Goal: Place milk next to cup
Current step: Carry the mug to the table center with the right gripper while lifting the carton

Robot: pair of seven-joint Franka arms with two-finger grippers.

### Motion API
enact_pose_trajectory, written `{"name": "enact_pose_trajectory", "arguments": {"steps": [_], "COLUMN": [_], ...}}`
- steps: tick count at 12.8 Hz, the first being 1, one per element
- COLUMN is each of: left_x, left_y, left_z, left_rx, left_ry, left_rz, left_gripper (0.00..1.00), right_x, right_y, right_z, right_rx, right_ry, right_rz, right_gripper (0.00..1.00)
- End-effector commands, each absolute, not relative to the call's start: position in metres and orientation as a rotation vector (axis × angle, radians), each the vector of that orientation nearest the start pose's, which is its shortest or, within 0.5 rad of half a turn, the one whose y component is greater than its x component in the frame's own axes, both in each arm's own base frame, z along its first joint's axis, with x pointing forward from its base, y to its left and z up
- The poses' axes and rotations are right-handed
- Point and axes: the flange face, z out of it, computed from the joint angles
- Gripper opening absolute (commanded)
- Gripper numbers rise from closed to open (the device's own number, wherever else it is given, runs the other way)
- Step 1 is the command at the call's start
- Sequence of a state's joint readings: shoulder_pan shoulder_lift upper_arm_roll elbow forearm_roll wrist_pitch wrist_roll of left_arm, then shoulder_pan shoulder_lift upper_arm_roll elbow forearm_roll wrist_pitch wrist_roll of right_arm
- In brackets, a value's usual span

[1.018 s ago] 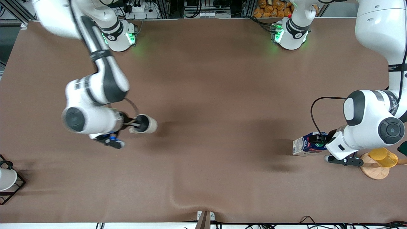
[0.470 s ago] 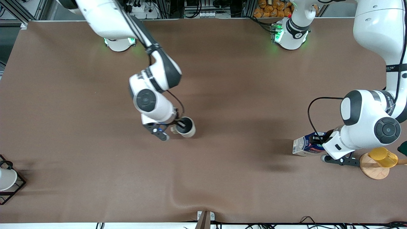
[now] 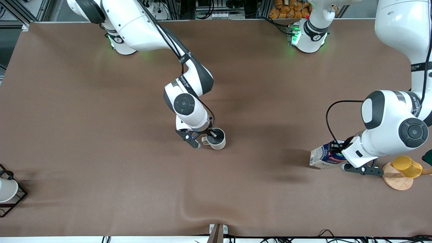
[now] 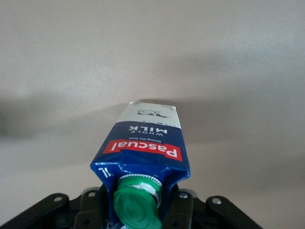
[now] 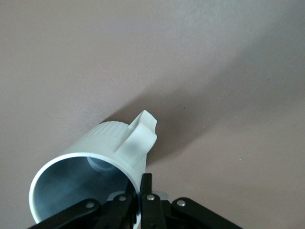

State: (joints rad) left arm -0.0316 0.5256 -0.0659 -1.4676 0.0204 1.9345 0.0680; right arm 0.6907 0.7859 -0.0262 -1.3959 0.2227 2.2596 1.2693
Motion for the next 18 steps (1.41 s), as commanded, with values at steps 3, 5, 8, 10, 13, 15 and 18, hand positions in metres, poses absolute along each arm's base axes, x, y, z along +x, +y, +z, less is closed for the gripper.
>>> {"name": "enact_pose_trajectory", "arguments": {"steps": [3,5,8,10,13,15,18], "left_x": [0.673,0.666,0.646,0.632,0.608,0.596,0.573], "left_y": [-0.111,-0.150,-0.218,-0.253,-0.307,-0.334,-0.371], "left_z": [0.398,0.406,0.414,0.414,0.414,0.419,0.416], "left_rx": [-3.143,-3.166,-3.157,-3.149,-3.139,-3.140,-3.125], "left_ry": [0.184,0.095,0.047,0.046,0.080,0.141,0.144], "left_rz": [0.134,0.135,0.169,0.182,0.183,0.168,0.186], "left_gripper": [0.44,0.44,0.44,0.44,0.44,0.47,0.47], "right_x": [0.579,0.583,0.610,0.627,0.641,0.662,0.683], "right_y": [0.472,0.469,0.442,0.400,0.345,0.287,0.168], "right_z": [0.237,0.251,0.297,0.319,0.365,0.400,0.421], "right_rx": [-2.783,-2.817,-2.865,-2.959,-2.995,-2.963,-3.019], "right_ry": [1.090,1.059,1.112,0.934,0.849,0.850,0.340], "right_rz": [0.121,0.095,0.219,0.344,0.385,0.335,0.407], "right_gripper": [0.62,1.00,1.00,1.00,1.00,1.00,1.00]}}
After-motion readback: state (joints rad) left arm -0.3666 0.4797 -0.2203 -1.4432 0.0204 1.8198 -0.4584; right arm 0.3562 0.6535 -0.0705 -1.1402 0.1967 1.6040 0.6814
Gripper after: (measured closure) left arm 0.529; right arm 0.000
